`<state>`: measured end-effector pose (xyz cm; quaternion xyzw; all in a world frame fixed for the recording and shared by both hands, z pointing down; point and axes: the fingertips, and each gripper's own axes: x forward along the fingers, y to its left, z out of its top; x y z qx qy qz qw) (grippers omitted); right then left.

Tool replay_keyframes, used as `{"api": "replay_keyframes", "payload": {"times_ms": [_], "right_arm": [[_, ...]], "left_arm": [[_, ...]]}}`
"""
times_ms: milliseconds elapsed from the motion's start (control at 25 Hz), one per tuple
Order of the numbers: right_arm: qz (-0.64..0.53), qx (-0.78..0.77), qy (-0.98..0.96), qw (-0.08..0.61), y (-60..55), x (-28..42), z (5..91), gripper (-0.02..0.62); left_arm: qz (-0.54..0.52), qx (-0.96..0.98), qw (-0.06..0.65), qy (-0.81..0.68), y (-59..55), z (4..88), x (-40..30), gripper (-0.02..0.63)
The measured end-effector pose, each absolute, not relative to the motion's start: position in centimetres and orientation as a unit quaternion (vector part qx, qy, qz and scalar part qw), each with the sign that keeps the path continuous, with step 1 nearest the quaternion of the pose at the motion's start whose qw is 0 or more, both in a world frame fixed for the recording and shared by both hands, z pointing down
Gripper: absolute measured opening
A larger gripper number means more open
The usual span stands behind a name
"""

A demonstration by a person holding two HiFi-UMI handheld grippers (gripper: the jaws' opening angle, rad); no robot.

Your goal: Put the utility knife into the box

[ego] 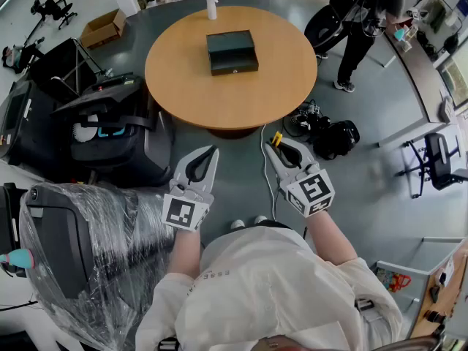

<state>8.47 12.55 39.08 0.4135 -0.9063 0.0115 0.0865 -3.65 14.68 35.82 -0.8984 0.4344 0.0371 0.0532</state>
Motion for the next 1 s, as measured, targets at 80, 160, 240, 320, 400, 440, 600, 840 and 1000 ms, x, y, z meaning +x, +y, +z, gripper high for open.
{"api": "replay_keyframes", "payload": {"times_ms": [80, 160, 240, 320, 400, 440, 600, 840, 1000], "right_arm": [[0.010, 0.418, -0.905, 0.083, 12.3, 7.8, 39.0, 0.041], [0.008, 0.421, -0.903, 0.081, 12.1, 7.3, 38.9, 0.041], [0.005, 0.423, -0.902, 0.082, 11.8, 7.1, 38.9, 0.041], [0.004, 0.424, -0.902, 0.084, 11.2, 6.9, 39.1, 0.041], [0.005, 0.423, -0.902, 0.085, 10.3, 6.7, 39.4, 0.041], [0.006, 0.421, -0.903, 0.086, 9.8, 6.6, 39.7, 0.041], [0.008, 0.409, -0.908, 0.088, 6.7, 6.0, 40.7, 0.041], [0.017, 0.395, -0.914, 0.088, -1.0, 6.1, 41.6, 0.041], [0.019, 0.390, -0.917, 0.087, -7.4, 7.1, 41.7, 0.041]], "left_arm": [[0.031, -0.898, 0.053, 0.435, 14.3, 36.0, -4.5, 0.015], [0.033, -0.899, 0.055, 0.434, 14.0, 35.9, -5.1, 0.015], [0.041, -0.898, 0.058, 0.433, 13.6, 35.7, -5.6, 0.015], [0.042, -0.898, 0.058, 0.434, 13.0, 35.8, -5.8, 0.015], [0.036, -0.898, 0.058, 0.435, 12.1, 36.1, -6.0, 0.015], [0.033, -0.898, 0.057, 0.436, 11.5, 36.3, -6.0, 0.015], [0.035, -0.895, 0.059, 0.441, 8.4, 36.8, -6.2, 0.015], [0.024, -0.892, 0.051, 0.449, 1.1, 38.0, -5.8, 0.015], [0.020, -0.889, 0.046, 0.454, -5.5, 38.0, -4.9, 0.015]]}}
